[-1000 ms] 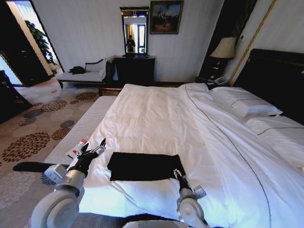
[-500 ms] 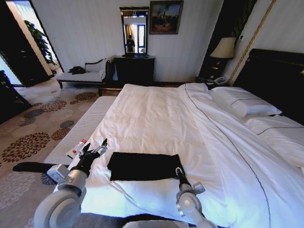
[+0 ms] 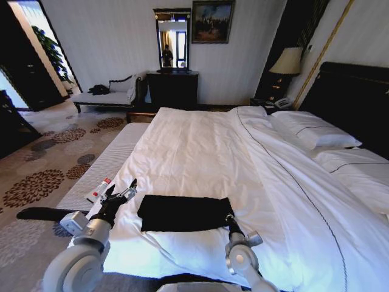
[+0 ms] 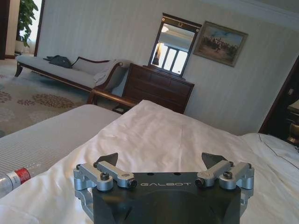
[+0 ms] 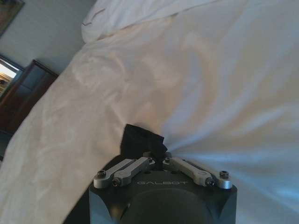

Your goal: Fold the clothes on the bed.

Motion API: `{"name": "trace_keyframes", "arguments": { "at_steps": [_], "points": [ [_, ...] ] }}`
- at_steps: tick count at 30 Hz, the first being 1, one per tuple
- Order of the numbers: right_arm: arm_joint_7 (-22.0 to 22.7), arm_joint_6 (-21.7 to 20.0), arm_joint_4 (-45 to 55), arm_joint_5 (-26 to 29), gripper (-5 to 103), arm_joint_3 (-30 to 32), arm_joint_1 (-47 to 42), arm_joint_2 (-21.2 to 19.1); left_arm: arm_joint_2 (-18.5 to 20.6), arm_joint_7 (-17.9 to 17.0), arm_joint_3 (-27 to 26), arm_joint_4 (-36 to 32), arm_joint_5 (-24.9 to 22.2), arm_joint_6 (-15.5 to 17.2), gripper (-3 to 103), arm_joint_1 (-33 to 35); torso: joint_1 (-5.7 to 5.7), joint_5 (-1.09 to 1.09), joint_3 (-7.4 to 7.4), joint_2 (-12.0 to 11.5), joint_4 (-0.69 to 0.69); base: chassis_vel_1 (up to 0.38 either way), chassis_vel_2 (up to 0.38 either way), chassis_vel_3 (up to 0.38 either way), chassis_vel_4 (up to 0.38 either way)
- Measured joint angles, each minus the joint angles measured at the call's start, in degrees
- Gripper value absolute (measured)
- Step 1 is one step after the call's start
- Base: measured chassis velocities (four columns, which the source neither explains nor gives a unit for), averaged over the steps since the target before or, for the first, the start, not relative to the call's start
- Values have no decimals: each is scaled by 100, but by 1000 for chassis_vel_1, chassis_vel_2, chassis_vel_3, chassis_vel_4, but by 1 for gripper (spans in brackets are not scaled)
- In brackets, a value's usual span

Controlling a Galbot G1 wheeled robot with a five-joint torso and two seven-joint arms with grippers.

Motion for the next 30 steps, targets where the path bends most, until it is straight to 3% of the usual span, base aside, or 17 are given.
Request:
{"name": "trace_keyframes", "arguments": {
  "at_steps": [13, 21, 30],
  "points": [
    [-91, 25, 377, 37, 2, 296, -108, -253, -63, -63, 0, 0, 22, -8, 100, 24, 0, 0, 0, 0, 0, 0, 0, 0, 0],
    [-99, 12, 600, 533, 2, 1038, -97, -603, -19, -64, 17, 0, -10, -20, 100, -55, 0, -1, 0, 0, -1, 0, 0, 0, 0],
    [-438, 62, 473, 266, 2, 728, 52, -514, 49, -64, -11, 0, -56, -41, 100, -103, 0, 0, 0, 0, -1, 0, 0, 0, 0]
  ]
}}
